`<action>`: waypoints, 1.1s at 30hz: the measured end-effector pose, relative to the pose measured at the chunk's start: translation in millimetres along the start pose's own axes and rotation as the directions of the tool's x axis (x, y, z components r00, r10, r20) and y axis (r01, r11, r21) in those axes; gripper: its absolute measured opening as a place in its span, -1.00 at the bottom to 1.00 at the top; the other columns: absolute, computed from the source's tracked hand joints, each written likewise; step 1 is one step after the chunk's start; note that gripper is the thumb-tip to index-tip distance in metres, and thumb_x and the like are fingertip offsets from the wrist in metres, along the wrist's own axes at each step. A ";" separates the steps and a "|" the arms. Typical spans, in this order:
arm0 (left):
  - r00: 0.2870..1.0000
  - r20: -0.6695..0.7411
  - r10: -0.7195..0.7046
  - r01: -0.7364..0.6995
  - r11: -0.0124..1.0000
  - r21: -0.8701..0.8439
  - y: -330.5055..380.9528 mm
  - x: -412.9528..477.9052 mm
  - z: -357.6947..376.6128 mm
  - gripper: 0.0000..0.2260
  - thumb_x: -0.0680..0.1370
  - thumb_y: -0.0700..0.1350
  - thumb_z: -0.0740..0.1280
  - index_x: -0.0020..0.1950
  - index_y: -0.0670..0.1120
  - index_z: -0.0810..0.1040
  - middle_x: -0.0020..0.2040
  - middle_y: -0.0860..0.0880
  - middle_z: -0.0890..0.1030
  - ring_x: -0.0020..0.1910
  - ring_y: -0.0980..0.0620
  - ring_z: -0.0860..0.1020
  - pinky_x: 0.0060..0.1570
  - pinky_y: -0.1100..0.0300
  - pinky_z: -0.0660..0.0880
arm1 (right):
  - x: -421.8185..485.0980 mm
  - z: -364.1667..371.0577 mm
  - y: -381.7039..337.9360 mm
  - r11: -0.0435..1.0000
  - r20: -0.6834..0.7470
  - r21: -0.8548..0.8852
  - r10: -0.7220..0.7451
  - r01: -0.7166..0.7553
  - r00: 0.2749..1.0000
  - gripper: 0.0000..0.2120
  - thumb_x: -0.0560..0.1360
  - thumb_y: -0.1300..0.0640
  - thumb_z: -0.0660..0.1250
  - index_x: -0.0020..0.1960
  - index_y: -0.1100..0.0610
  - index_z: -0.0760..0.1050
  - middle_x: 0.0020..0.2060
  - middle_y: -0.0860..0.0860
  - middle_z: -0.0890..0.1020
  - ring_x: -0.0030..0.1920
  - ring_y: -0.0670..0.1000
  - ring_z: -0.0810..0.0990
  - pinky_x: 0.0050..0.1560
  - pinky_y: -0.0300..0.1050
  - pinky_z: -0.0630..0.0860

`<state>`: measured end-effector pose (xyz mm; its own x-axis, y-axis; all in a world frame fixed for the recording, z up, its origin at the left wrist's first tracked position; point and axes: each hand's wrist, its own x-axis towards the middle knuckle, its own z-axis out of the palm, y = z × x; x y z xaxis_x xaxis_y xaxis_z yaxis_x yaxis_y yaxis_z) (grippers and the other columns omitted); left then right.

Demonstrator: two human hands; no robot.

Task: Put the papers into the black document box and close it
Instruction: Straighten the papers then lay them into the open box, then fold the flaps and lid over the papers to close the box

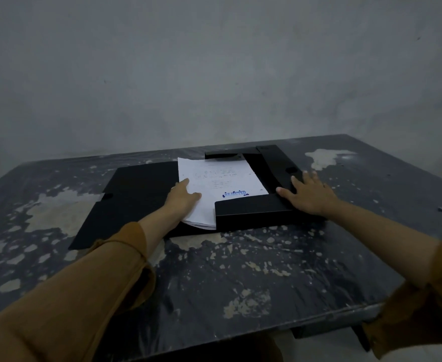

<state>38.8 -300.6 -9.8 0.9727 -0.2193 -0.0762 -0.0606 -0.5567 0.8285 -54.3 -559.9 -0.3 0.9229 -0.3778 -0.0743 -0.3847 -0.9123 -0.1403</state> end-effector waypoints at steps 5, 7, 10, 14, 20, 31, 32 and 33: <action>0.995 0.100 -0.011 0.000 0.995 0.101 6.2 1.1 14.6 -0.47 0.62 -0.11 0.12 0.55 -0.17 0.01 0.58 -0.14 0.00 0.57 -0.10 -0.06 0.54 -0.01 -0.08 | -6.1 2.5 -3.6 0.999 -0.013 0.042 -0.010 0.011 1.000 -0.29 0.54 -0.28 -0.06 0.54 0.11 -0.05 0.55 0.14 -0.10 0.54 0.15 -0.13 0.48 0.16 -0.01; 0.990 0.137 -0.031 0.004 0.981 0.194 10.1 0.2 21.2 -0.50 0.64 -0.10 0.04 0.55 -0.17 -0.01 0.59 -0.14 -0.06 0.56 -0.11 -0.20 0.52 -0.04 -0.22 | -6.9 2.3 -2.9 0.999 -0.017 0.034 -0.015 0.015 1.000 -0.29 0.54 -0.28 -0.07 0.54 0.11 -0.04 0.55 0.14 -0.09 0.54 0.15 -0.11 0.48 0.15 -0.01; 0.981 0.190 -0.034 -0.021 0.961 0.277 15.5 -1.9 27.1 -0.53 0.65 -0.11 -0.03 0.55 -0.16 0.00 0.58 -0.15 -0.09 0.54 -0.09 -0.28 0.48 -0.06 -0.30 | -5.8 3.3 -2.3 1.000 -0.016 0.016 -0.024 0.024 1.000 -0.28 0.54 -0.29 -0.07 0.54 0.12 -0.03 0.55 0.15 -0.07 0.54 0.16 -0.10 0.48 0.15 -0.01; 0.976 0.220 -0.002 -0.053 0.969 0.241 16.1 3.5 31.9 -0.55 0.65 -0.07 -0.02 0.54 -0.13 0.10 0.58 -0.15 -0.04 0.54 -0.03 -0.28 0.46 -0.07 -0.35 | -3.6 6.6 -1.7 0.999 -0.033 0.022 -0.042 0.042 0.999 -0.26 0.52 -0.31 -0.06 0.53 0.13 -0.01 0.55 0.15 -0.04 0.54 0.16 -0.08 0.49 0.13 -0.01; 0.972 0.230 0.045 -0.094 0.974 0.205 14.3 2.0 32.5 -0.56 0.65 -0.02 -0.02 0.52 -0.10 0.17 0.58 -0.11 0.02 0.55 0.01 -0.25 0.47 -0.06 -0.35 | -4.8 9.5 -6.8 0.997 -0.040 0.034 -0.074 0.075 0.996 -0.23 0.50 -0.34 -0.05 0.53 0.14 0.02 0.55 0.15 -0.01 0.54 0.16 -0.07 0.50 0.11 -0.01; 0.985 0.174 -0.001 -0.046 0.963 0.267 -8.5 -4.8 -0.3 -0.54 0.63 -0.01 0.02 0.53 -0.09 0.16 0.58 -0.09 0.03 0.56 0.02 -0.23 0.47 -0.06 -0.32 | -11.2 15.8 -50.7 0.987 -0.031 0.041 -0.156 0.158 0.987 -0.21 0.49 -0.36 -0.05 0.52 0.14 0.04 0.55 0.15 0.00 0.54 0.18 -0.07 0.51 0.14 0.00; 0.985 0.175 -0.008 -0.041 0.960 0.276 -10.5 -4.8 -3.2 -0.54 0.63 0.00 0.01 0.53 -0.08 0.15 0.58 -0.10 0.02 0.55 0.01 -0.24 0.47 -0.06 -0.31 | -11.6 16.8 -53.9 0.986 -0.029 0.040 -0.159 0.160 0.987 -0.21 0.48 -0.36 -0.05 0.52 0.14 0.04 0.55 0.14 0.00 0.54 0.18 -0.06 0.51 0.15 0.01; 0.984 0.180 -0.013 -0.041 0.956 0.290 -12.4 -4.6 -5.5 -0.53 0.64 0.01 0.01 0.54 -0.08 0.14 0.58 -0.10 0.01 0.55 0.01 -0.24 0.48 -0.07 -0.31 | -12.0 17.3 -56.3 0.987 -0.028 0.037 -0.156 0.157 0.987 -0.21 0.48 -0.36 -0.06 0.52 0.14 0.04 0.55 0.14 0.00 0.54 0.19 -0.06 0.50 0.16 0.01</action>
<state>36.3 -288.3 -16.7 0.9170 -0.3532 -0.1854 -0.1627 -0.7555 0.6346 -44.0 -501.2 -8.6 0.9718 -0.2348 -0.0238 -0.2350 -0.9539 -0.1868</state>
